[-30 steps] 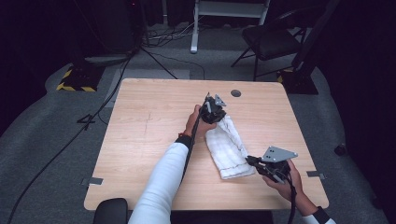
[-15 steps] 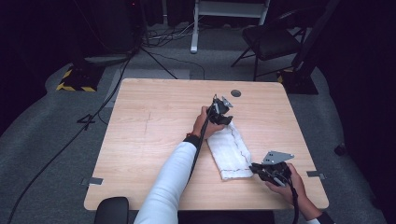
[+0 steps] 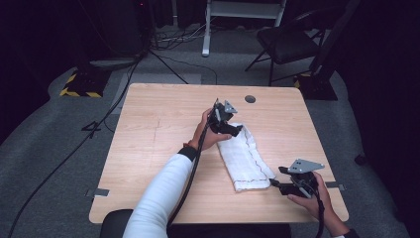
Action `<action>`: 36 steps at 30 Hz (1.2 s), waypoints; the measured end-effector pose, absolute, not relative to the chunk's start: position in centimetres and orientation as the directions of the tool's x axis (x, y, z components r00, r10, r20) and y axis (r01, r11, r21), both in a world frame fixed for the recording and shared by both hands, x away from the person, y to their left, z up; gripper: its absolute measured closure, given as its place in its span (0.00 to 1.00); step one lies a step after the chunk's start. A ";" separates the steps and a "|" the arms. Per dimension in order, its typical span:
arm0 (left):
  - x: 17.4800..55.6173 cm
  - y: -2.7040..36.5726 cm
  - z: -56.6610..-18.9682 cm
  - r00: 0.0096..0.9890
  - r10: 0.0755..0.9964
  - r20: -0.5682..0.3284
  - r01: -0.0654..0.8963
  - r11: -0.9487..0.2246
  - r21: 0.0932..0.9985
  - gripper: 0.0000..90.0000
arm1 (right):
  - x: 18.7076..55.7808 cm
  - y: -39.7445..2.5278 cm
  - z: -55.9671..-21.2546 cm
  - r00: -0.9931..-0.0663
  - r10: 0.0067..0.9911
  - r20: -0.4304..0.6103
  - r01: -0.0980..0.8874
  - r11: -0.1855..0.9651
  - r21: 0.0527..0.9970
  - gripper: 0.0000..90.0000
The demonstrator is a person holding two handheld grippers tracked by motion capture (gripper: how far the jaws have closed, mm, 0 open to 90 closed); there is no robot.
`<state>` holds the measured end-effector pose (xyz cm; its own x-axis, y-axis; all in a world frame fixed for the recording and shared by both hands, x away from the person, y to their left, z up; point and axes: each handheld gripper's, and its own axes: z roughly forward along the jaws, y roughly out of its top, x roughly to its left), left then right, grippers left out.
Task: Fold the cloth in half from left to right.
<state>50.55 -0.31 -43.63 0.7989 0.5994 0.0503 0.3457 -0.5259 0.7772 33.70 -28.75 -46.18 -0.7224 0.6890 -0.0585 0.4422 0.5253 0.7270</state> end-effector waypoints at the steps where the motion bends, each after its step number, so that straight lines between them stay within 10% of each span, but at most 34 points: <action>1: 49.4 -0.2 -43.8 0.818 0.574 0.049 0.332 -0.539 0.774 0.24 | 33.8 -28.9 -46.0 -0.716 0.695 -0.063 0.441 0.520 0.732 0.45; 14: 40.3 -1.2 -46.7 0.939 0.341 0.054 0.208 -0.683 0.700 0.30 | 36.7 -28.2 -46.8 -0.736 0.663 -0.137 0.410 0.598 0.689 0.51; 36: 37.2 2.6 -48.9 0.958 0.286 0.019 0.211 -0.746 0.631 0.38 | 35.4 -25.4 -48.5 -0.825 0.561 -0.069 0.397 0.663 0.634 0.51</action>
